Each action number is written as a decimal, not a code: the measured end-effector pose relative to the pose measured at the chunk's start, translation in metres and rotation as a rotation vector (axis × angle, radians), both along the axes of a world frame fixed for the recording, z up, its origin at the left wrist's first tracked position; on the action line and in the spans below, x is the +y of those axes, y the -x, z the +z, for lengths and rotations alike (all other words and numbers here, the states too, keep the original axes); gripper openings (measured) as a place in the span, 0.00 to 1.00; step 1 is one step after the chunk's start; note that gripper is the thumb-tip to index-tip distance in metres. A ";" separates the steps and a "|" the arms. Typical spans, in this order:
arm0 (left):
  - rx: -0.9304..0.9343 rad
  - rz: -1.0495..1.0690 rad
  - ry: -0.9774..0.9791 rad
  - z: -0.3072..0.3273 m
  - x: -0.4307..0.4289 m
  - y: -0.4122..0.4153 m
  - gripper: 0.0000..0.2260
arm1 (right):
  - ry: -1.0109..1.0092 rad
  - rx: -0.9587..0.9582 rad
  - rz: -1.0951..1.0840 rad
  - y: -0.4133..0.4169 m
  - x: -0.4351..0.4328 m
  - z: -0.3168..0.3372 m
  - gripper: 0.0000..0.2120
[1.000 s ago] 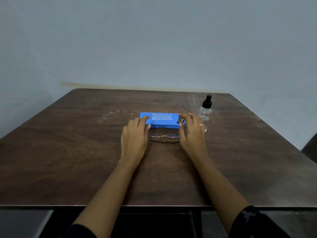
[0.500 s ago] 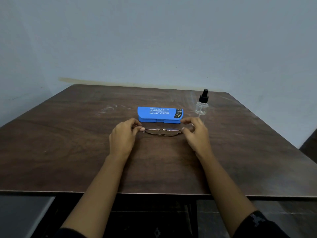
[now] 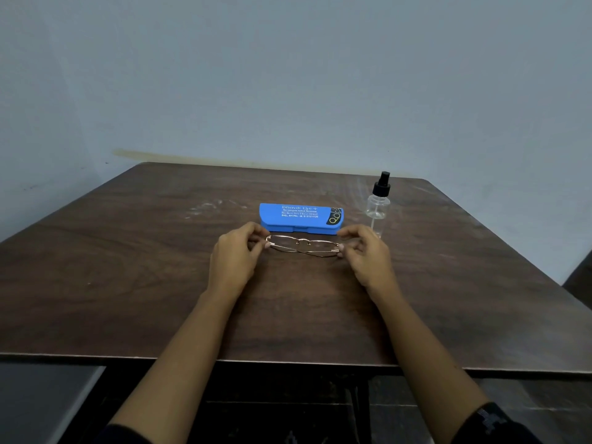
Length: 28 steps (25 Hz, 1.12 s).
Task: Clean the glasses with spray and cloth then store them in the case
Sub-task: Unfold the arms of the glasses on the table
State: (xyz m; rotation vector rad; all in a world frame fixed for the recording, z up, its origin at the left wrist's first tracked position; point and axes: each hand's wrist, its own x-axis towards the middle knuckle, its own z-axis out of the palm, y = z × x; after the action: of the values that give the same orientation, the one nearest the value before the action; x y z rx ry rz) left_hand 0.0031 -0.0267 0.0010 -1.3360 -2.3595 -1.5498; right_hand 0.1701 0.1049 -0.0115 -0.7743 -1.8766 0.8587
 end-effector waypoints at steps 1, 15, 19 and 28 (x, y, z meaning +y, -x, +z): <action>0.000 -0.016 -0.023 0.000 0.000 0.000 0.07 | 0.032 0.037 0.011 0.000 0.000 0.000 0.15; 0.190 0.012 -0.224 0.001 0.003 0.002 0.06 | 0.019 0.188 0.154 0.000 -0.008 0.008 0.11; 0.185 0.015 -0.268 0.001 0.003 0.001 0.04 | 0.056 0.215 0.189 -0.001 -0.010 0.010 0.14; 0.225 0.029 -0.238 -0.003 0.008 0.005 0.04 | 0.101 0.142 0.239 -0.004 -0.016 0.012 0.11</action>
State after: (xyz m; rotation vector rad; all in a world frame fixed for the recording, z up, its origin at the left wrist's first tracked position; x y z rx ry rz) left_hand -0.0022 -0.0189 -0.0016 -1.3360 -1.9857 -1.5244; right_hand 0.1745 0.0887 0.0005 -0.5400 -1.8330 1.1351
